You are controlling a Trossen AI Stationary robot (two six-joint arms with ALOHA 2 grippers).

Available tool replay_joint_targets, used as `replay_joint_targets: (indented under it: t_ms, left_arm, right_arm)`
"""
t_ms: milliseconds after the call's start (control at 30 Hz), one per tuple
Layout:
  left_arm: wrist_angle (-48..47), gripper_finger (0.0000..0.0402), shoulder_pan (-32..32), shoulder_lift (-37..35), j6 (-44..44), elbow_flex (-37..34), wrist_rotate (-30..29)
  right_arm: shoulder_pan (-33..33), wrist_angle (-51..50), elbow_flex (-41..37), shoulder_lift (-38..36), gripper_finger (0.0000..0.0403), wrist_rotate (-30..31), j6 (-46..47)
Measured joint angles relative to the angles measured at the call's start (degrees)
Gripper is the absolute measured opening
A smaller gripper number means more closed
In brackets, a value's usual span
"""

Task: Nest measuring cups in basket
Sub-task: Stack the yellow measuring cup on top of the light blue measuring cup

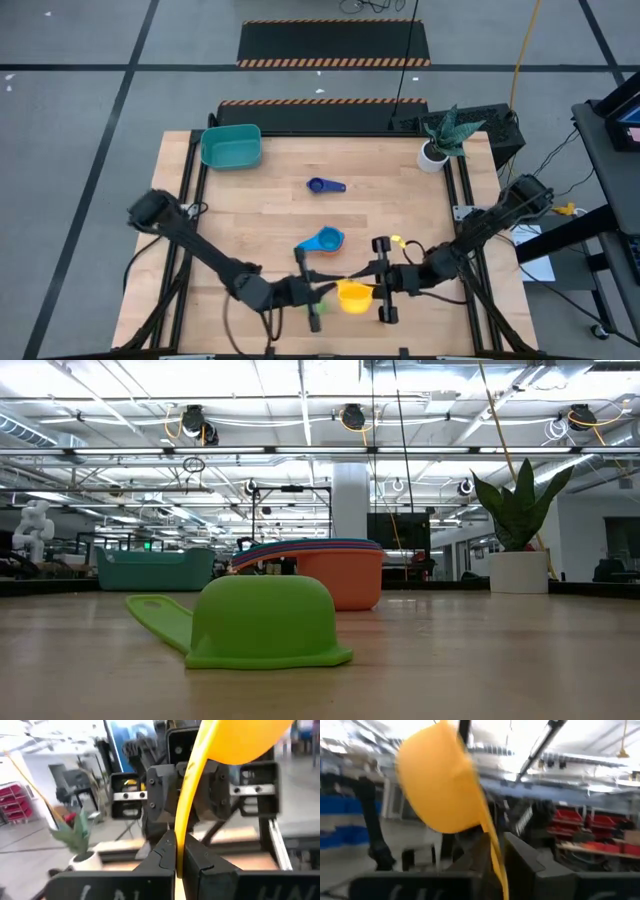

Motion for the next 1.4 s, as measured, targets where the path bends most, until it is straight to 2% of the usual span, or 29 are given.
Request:
replay_joint_targets:
  t_ms: [67, 167, 300, 400, 533, 667, 767, 933, 1100, 1233, 1400]
  left_arm:
    - [-11.3, 0.0004, -0.4, -4.5, -4.0, 0.0, -1.1]
    - [-29.0, 0.0005, -0.9, -10.5, -13.3, 0.0, -2.0]
    - [-47.6, 0.0007, -1.4, -16.5, -25.1, 0.0, -2.3]
    - [-60.0, 0.0004, -1.5, -18.2, -32.7, 0.0, -2.2]
    - [-72.6, 0.0007, 0.6, -18.3, -42.1, 0.0, 0.2]
    - [-78.3, 0.0006, 4.1, -17.0, -46.2, 0.0, 10.1]
    - [-79.4, 0.0004, 5.6, -15.5, -47.6, 0.0, 13.4]
    - [-81.0, 0.0012, 6.3, -13.7, -47.7, 0.0, 14.8]
    - [-81.0, 0.0005, 6.3, -13.6, -47.7, 0.0, 15.7]
    - [-80.8, 0.001, 6.3, -13.6, -47.6, 0.0, 15.9]
    - [-80.9, 0.0005, 6.3, -13.6, -47.4, 0.0, 17.2]
  right_arm:
    - [0.2, -7.3, 0.1, -2.6, 0.0075, 2.9, 1.4]
    - [0.2, -24.8, 2.0, -6.9, 0.0109, 8.1, 7.7]
    - [0.1, -45.9, 5.6, -10.6, 0.014, 13.6, 17.1]
    - [0.6, -53.0, 7.4, -11.1, 0.0147, 16.3, 21.4]
    - [1.4, -56.7, 10.1, -8.8, 0.0148, 20.2, 23.0]
    - [1.2, -61.9, 13.9, -5.0, 0.0148, 22.3, 20.4]
    - [0.7, -67.1, 16.9, -2.9, 0.0148, 23.3, 20.6]
    - [0.1, -71.3, 18.4, -2.1, 0.0148, 22.8, 22.4]
    - [-0.6, -74.2, 18.4, -2.1, 0.0148, 18.8, 22.6]
    - [-1.8, -77.9, 18.4, -2.1, 0.0147, 18.3, 25.7]
    - [-2.5, -78.4, 18.4, -2.1, 0.0127, 15.7, 26.3]
